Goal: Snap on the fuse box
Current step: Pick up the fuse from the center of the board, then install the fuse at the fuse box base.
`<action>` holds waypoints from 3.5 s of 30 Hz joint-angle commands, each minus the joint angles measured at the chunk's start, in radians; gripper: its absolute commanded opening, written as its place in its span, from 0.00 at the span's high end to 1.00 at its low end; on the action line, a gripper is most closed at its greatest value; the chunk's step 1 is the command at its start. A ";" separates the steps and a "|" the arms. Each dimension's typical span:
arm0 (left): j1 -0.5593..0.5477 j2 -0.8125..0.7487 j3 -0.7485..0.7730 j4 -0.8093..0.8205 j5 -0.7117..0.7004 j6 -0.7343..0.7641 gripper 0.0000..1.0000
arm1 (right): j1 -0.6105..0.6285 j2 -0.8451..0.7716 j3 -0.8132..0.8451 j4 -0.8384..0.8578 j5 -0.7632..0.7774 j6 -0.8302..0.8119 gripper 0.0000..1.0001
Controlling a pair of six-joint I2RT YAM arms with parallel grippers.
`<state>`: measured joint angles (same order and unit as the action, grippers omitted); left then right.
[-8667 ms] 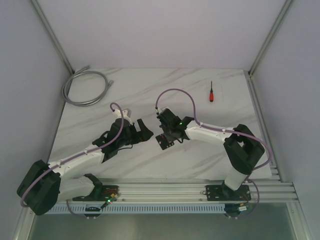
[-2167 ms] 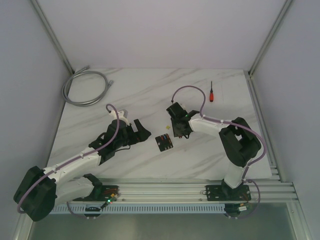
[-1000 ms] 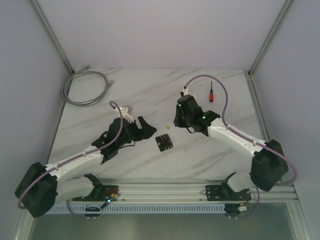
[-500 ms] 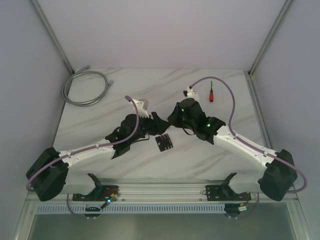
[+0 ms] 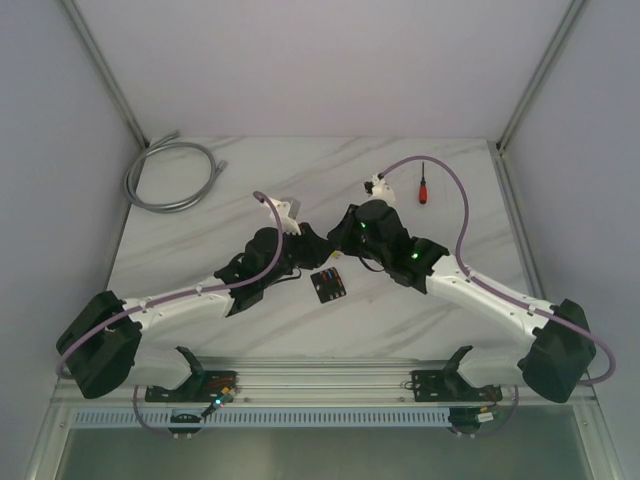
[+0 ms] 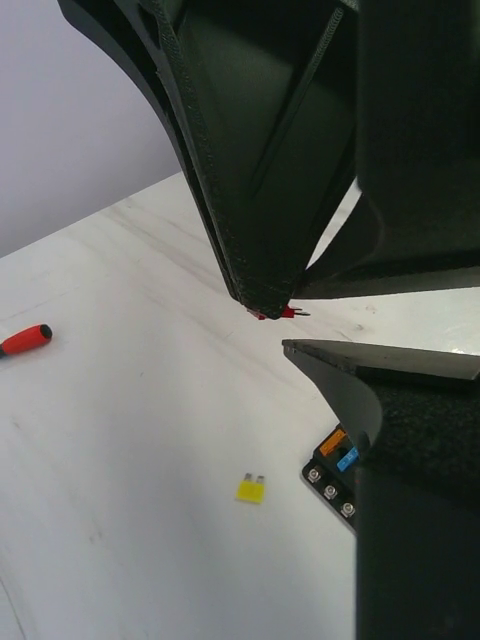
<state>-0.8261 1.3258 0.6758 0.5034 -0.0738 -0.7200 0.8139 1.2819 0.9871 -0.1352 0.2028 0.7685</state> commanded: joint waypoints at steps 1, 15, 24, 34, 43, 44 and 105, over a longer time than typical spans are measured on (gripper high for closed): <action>-0.002 -0.024 0.019 0.067 -0.034 0.018 0.70 | 0.014 -0.021 -0.026 0.017 0.008 0.023 0.76; -0.004 -0.056 0.006 0.083 -0.049 0.040 0.89 | 0.021 -0.006 -0.053 0.052 -0.030 0.052 0.76; -0.003 -0.095 -0.018 0.052 -0.065 0.075 1.00 | 0.020 -0.023 -0.055 0.062 -0.040 0.019 0.66; 0.053 -0.189 -0.049 -0.021 0.098 0.212 1.00 | -0.097 -0.137 -0.048 0.074 -0.337 -0.297 0.50; 0.088 -0.291 -0.007 -0.110 0.447 0.346 1.00 | -0.170 -0.252 -0.045 0.092 -0.774 -0.588 0.52; 0.088 -0.299 -0.002 -0.115 0.475 0.354 1.00 | -0.173 -0.255 -0.041 0.091 -0.800 -0.601 0.53; 0.142 -0.345 -0.097 -0.407 -0.118 0.072 0.04 | 0.041 -0.033 -0.161 -0.003 -0.024 -0.492 1.00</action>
<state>-0.6960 0.9932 0.5854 0.1482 -0.0963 -0.5949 0.8043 1.2037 0.8417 -0.1352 -0.0433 0.2157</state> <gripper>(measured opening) 0.928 0.042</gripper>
